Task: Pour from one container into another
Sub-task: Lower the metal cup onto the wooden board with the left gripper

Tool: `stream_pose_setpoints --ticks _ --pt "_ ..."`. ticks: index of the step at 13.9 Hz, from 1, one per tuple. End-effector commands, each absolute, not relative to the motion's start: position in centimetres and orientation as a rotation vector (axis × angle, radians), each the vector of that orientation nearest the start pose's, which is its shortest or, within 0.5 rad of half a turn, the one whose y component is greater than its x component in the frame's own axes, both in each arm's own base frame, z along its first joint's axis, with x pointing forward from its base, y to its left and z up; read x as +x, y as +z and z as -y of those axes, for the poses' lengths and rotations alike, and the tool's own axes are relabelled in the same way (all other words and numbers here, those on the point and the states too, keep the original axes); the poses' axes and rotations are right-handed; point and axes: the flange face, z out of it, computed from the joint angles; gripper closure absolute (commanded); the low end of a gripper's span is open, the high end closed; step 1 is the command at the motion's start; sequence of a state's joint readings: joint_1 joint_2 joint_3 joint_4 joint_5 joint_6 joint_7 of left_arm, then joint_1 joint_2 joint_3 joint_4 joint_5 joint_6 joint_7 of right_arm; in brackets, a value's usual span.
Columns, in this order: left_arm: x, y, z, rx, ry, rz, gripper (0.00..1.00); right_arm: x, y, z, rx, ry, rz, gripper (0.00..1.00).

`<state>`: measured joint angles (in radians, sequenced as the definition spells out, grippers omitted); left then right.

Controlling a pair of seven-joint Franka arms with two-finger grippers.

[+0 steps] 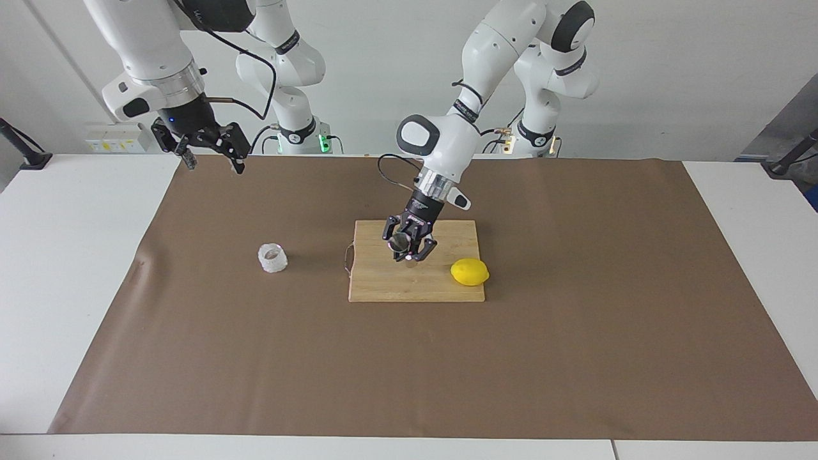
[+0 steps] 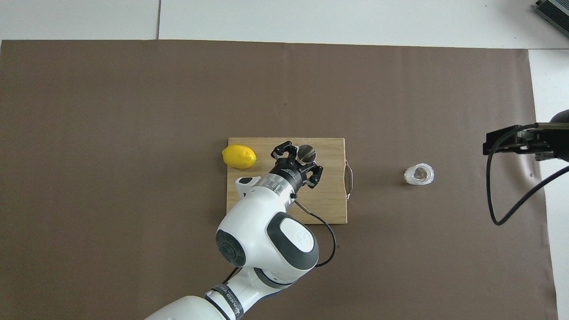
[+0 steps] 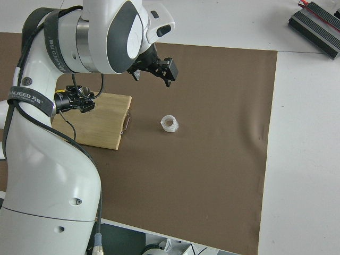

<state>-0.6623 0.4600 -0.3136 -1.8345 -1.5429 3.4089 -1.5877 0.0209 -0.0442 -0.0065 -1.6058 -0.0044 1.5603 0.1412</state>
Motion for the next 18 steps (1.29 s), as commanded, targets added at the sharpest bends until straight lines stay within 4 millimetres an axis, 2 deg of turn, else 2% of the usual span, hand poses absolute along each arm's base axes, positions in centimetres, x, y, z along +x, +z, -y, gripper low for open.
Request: stream_pose_setpoints --ticks 1,6,9,13,16,18 --pt "45.4 32.4 44.4 0.851 -0.295 -2.130 0.99 53.5 63.1 -0.5 -3.111 0.026 -0.181 0.00" --pt "44.4 31.9 45.3 0.862 -0.292 -2.135 0.94 53.5 63.1 -0.5 -3.111 0.026 -0.181 0.00" --pt "44.3 31.7 45.3 0.866 -0.291 -2.138 0.77 53.5 63.1 -0.5 -3.111 0.026 -0.181 0.00" --pt "44.3 31.6 45.2 0.866 -0.292 -2.141 0.72 53.5 63.1 -0.5 -3.111 0.026 -0.181 0.00" --pt "44.3 31.7 45.2 0.863 -0.296 -2.140 0.62 53.5 63.1 -0.5 -3.111 0.026 -0.181 0.00" --pt "44.4 32.0 45.3 0.873 -0.296 -2.129 0.61 53.5 63.1 -0.5 -3.111 0.026 -0.181 0.00"
